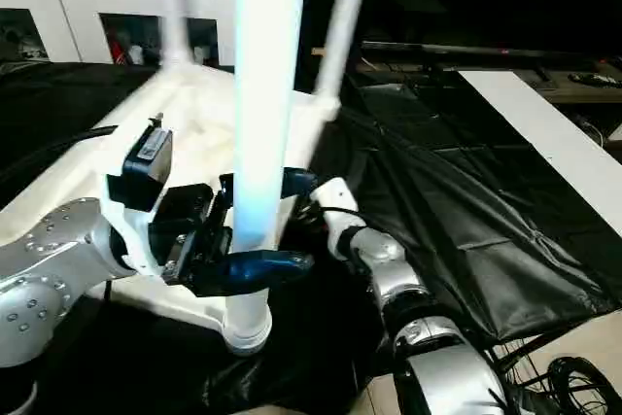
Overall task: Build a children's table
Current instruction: Rotate table base
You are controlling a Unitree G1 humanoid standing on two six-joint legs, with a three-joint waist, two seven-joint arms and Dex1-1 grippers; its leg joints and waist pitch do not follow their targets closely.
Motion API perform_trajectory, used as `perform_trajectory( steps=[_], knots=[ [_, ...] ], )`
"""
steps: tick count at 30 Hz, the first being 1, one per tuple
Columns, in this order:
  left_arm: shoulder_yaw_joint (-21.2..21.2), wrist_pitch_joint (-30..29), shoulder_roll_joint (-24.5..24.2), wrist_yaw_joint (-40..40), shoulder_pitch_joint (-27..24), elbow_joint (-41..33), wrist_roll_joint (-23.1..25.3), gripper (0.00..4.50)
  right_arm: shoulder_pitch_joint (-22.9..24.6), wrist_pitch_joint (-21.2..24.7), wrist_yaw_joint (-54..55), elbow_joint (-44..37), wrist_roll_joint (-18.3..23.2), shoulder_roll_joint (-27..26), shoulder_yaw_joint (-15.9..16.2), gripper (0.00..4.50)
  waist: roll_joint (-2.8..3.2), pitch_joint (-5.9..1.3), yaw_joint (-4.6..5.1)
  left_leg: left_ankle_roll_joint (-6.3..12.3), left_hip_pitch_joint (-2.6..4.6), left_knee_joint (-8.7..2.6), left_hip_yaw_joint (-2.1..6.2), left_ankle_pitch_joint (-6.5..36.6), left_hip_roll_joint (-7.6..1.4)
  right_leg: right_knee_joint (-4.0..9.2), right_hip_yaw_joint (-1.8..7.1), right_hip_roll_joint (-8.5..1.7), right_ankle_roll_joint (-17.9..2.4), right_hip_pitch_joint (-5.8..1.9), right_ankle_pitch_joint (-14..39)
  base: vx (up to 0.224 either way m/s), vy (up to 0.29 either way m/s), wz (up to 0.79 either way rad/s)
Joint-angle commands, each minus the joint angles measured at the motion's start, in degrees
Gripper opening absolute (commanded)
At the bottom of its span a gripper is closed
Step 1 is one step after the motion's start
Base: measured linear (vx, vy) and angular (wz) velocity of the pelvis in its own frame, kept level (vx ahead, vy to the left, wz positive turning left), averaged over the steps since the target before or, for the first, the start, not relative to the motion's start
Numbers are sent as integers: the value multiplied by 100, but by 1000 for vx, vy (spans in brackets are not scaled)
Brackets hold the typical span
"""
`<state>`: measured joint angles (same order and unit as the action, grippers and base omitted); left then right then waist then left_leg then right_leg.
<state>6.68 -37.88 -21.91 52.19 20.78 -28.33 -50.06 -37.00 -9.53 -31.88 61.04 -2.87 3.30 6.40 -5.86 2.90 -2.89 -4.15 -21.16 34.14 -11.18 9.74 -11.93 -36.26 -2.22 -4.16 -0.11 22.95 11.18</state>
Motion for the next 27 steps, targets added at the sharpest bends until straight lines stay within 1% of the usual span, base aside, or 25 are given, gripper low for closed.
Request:
perform_trajectory(
  steps=[1,2,3,4,5,7,8,9,10,11,13,14,15,16,17,18,19,20,21,22,23,24,25,26,27],
  knots=[
    [216,68,87,-43,149,129,174,446,43,-151,-323,-141,-53,-176,214,305,122,-316,-68,-396,76,-438,76,1683,-128,409,200,-283,-889,-196,1292,0,0,0],
    [222,85,94,-55,158,147,202,446,44,-157,-326,-143,-54,-177,213,305,127,-315,-66,-397,75,-437,76,1696,-128,406,201,-283,-893,-196,1292,0,0,0],
    [235,123,107,-78,173,183,259,446,52,-164,-344,-155,-56,-177,210,305,135,-310,-76,-396,93,-439,71,1745,-130,418,203,-283,-894,-176,1337,0,0,0],
    [262,175,115,-122,200,257,372,446,56,-173,-353,-164,-58,-173,208,305,150,-311,-84,-413,93,-445,77,1765,-132,413,202,-284,-894,-180,1343,0,0,0],
    [286,230,128,-170,221,326,488,446,63,-180,-360,-179,-56,-166,212,305,139,-310,-92,-404,96,-446,76,1797,-135,426,205,-283,-880,-180,1350,0,0,0],
    [309,302,168,-322,279,498,701,446,55,-197,-264,-178,-87,-139,218,305,142,-309,-110,-407,97,-450,78,1775,-131,425,204,-284,-865,-182,1339,0,0,0],
    [335,422,179,-416,329,636,924,446,23,-167,-134,-125,-137,-109,211,305,145,-310,-121,-420,91,-456,86,1759,-133,423,202,-296,-854,-192,1358,0,0,0],
    [348,521,194,-510,374,753,1104,446,-4,-161,-17,-76,-185,-80,206,305,144,-309,-123,-427,93,-461,87,1761,-139,432,201,-294,-839,-189,1368,0,0,0],
    [351,551,198,-535,387,786,1157,446,-11,-159,15,-62,-200,-72,204,305,137,-301,-120,-431,101,-457,82,1796,-133,439,203,-290,-823,-176,1419,0,0,0],
    [371,682,183,-649,453,953,1400,446,-58,-110,211,13,-229,-30,160,305,125,-305,-131,-443,90,-457,89,1809,-128,444,203,-301,-783,-187,1514,0,0,0],
    [419,902,143,-943,598,1318,1889,446,-143,-49,573,133,-253,67,59,305,126,-299,-137,-450,107,-456,93,1878,-124,465,202,-302,-713,-163,1694,0,0,0],
    [473,1126,92,-1191,729,1693,2341,446,-205,-49,799,201,-211,164,-59,305,120,-297,-133,-458,110,-456,94,1922,-123,467,199,-303,-691,-162,1788,0,0,0],
    [480,1268,84,-1329,796,1895,2548,446,-233,-49,883,220,-161,222,-142,305,129,-290,-141,-469,130,-448,96,2040,-119,498,202,-308,-601,-134,2014,0,0,0],
    [480,1273,84,-1333,798,1902,2555,446,-234,-49,885,220,-159,224,-145,305,122,-286,-149,-477,122,-449,105,2132,-112,520,197,-313,-511,-137,2222,0,0,0],
    [483,1476,82,-1529,906,2195,2828,446,-269,-63,977,233,-87,318,-262,305,117,-294,-148,-481,91,-454,121,2097,-107,519,189,-322,-456,-156,2308,0,0,0],
    [483,1476,82,-1529,906,2195,2828,446,-269,-63,977,233,-87,318,-262,305,122,-297,-157,-479,98,-451,119,2099,-108,530,187,-323,-437,-143,2334,0,0,0],
    [487,1670,99,-1743,1019,2477,3097,446,-288,-110,1029,232,-39,422,-350,305,115,-311,-154,-479,99,-442,121,2062,-110,511,183,-324,-460,-139,2247,0,0,0],
    [491,1789,103,-1878,1102,2672,3266,446,-293,-141,1034,218,8,509,-423,305,160,-307,-149,-471,92,-450,128,2066,-105,515,180,-313,-468,-138,2215,0,0,0],
    [493,1854,105,-1954,1149,2782,3361,446,-294,-158,1032,208,36,560,-468,305,137,-329,-162,-443,112,-431,111,2041,-106,520,181,-308,-496,-125,2091,0,0,0],
    [493,1899,108,-1992,1175,2853,3417,446,-291,-162,1024,196,63,603,-507,305,135,-334,-162,-410,82,-432,113,1924,-101,492,180,-301,-553,-151,1868,0,0,0],
    [496,1946,111,-1955,1182,2908,3447,446,-282,-181,1014,180,97,649,-552,305,145,-350,-170,-383,75,-427,107,1753,-103,463,176,-306,-642,-166,1583,0,0,0],
    [489,1987,128,-1893,1175,2953,3433,446,-274,-191,1009,175,132,692,-584,305,140,-359,-173,-373,63,-419,105,1655,-106,439,174,-308,-699,-177,1410,0,0,0],
    [483,2012,141,-1855,1171,2982,3422,446,-271,-196,1009,175,153,716,-599,305,158,-369,-183,-348,72,-405,90,1499,-107,408,172,-296,-823,-176,1070,0,0,0],
    [499,1959,135,-1745,1125,2970,3354,446,-246,-232,945,149,193,752,-627,305,151,-377,-199,-304,69,-395,76,1353,-103,378,171,-294,-932,-190,784,0,0,0],
    [511,1945,138,-1666,1096,2982,3325,446,-229,-260,900,131,214,774,-652,305,153,-385,-209,-287,68,-391,74,1272,-106,358,168,-294,-980,-198,634,0,0,0]
  ],
)
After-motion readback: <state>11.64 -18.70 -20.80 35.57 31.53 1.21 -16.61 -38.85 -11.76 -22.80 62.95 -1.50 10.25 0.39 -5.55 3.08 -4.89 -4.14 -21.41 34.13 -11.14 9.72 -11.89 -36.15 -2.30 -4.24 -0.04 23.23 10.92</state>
